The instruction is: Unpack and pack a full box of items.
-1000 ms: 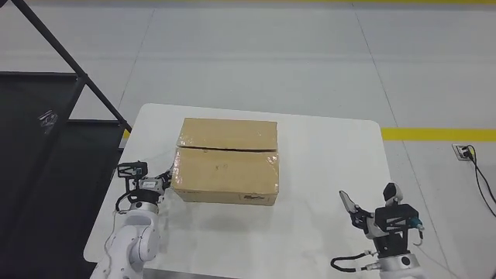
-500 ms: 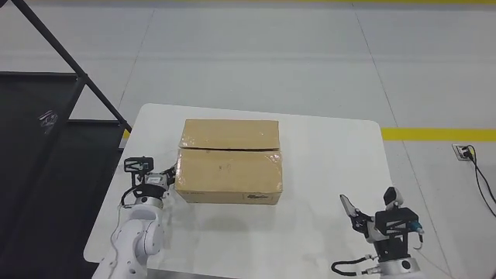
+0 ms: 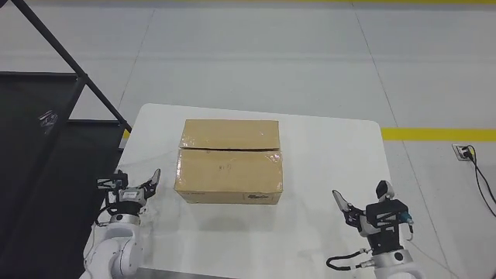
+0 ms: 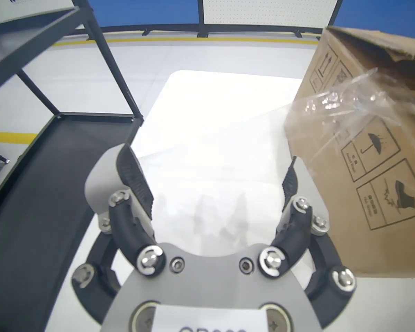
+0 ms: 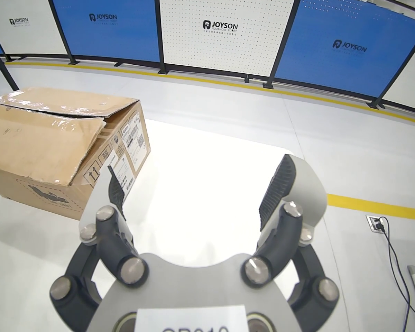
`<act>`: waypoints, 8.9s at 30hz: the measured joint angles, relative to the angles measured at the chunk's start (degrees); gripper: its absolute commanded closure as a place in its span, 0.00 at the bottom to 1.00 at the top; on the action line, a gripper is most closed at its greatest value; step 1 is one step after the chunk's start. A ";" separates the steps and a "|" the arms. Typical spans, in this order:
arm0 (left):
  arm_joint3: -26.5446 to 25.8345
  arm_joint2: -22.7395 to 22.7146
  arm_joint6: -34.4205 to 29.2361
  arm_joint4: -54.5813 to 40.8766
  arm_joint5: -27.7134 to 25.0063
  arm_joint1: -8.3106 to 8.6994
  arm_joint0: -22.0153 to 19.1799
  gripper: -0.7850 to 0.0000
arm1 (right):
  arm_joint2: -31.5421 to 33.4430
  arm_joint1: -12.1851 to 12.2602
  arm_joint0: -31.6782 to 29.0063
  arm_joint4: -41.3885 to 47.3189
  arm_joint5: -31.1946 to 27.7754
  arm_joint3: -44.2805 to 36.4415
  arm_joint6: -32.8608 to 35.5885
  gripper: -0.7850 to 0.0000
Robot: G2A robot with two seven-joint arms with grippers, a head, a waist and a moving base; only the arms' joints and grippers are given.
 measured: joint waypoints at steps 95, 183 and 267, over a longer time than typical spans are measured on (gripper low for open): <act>6.67 -0.36 -27.20 -14.81 -33.00 3.96 -13.71 0.00 | 3.40 -1.12 6.11 7.16 -8.34 2.24 8.04 0.00; 4.86 -4.17 -28.13 -19.33 -54.15 7.98 -12.55 0.00 | -10.96 6.46 30.54 87.28 -46.34 22.55 62.22 0.00; 3.04 6.85 -28.34 -28.22 -56.80 13.32 -12.45 0.00 | -22.92 0.85 46.20 99.54 -8.35 37.28 21.43 0.00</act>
